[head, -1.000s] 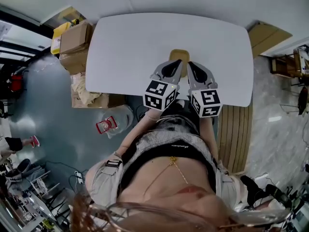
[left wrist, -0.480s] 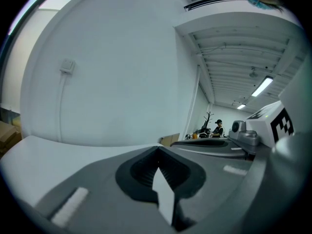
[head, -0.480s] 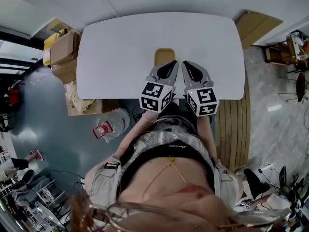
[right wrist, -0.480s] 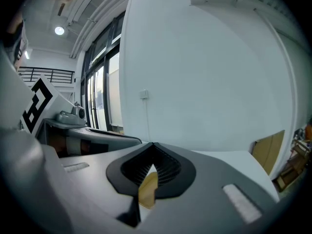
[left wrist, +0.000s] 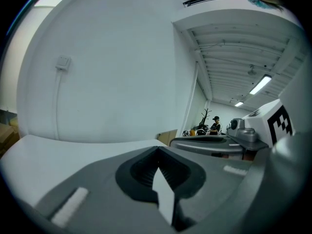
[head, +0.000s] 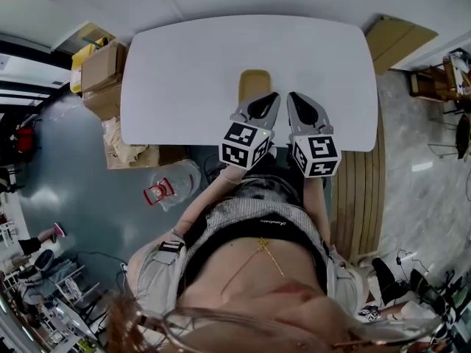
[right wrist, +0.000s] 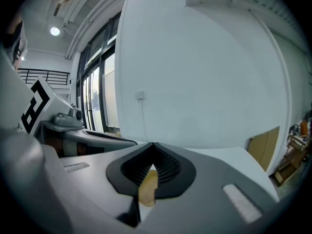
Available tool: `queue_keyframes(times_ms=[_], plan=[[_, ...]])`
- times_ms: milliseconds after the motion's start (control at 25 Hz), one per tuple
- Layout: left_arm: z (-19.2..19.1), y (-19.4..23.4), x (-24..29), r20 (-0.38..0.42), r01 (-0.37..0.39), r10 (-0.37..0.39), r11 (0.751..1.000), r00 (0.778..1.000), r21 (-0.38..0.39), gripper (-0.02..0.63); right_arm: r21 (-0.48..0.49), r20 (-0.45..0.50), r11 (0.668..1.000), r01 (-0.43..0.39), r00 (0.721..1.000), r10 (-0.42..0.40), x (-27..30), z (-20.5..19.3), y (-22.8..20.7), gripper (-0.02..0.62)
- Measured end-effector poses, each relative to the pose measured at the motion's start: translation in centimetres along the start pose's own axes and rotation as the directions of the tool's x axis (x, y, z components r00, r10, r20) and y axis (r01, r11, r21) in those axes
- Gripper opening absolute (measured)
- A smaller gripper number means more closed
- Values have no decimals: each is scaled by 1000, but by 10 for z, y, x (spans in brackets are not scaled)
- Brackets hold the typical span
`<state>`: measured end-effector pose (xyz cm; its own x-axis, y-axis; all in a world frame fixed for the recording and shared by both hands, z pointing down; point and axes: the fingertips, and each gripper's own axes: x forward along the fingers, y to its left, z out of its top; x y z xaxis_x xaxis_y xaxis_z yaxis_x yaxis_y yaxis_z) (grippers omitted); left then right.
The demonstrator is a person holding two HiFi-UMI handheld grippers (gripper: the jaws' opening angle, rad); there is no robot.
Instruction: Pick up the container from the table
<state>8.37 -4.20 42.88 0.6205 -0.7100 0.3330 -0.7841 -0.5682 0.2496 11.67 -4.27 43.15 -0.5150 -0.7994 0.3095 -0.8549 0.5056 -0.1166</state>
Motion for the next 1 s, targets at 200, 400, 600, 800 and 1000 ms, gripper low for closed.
queue_keyframes(times_ms=[200,400,600,800,1000], plan=[[4,-3,2,6,20,-20,1000,1000,6,2,7,-5,1000,18,1000,-18,-1,-1,0,25],[8,12,-1,15,42,-42,999,999,-4,2,-5,-15,999,33,999,-33,11,4,7,25],[12,36,-9,17,65,-65,998,998,-20,2,-14,-29,998,53,998,-54,32,9,20,25],[23,70,-13,31,72,-71,997,997,-36,2,-21,-51,995,102,993,-103,49,12,26,25],[26,94,-17,30,96,-94,994,995,-43,2,-16,-60,988,151,987,-152,60,15,31,25]])
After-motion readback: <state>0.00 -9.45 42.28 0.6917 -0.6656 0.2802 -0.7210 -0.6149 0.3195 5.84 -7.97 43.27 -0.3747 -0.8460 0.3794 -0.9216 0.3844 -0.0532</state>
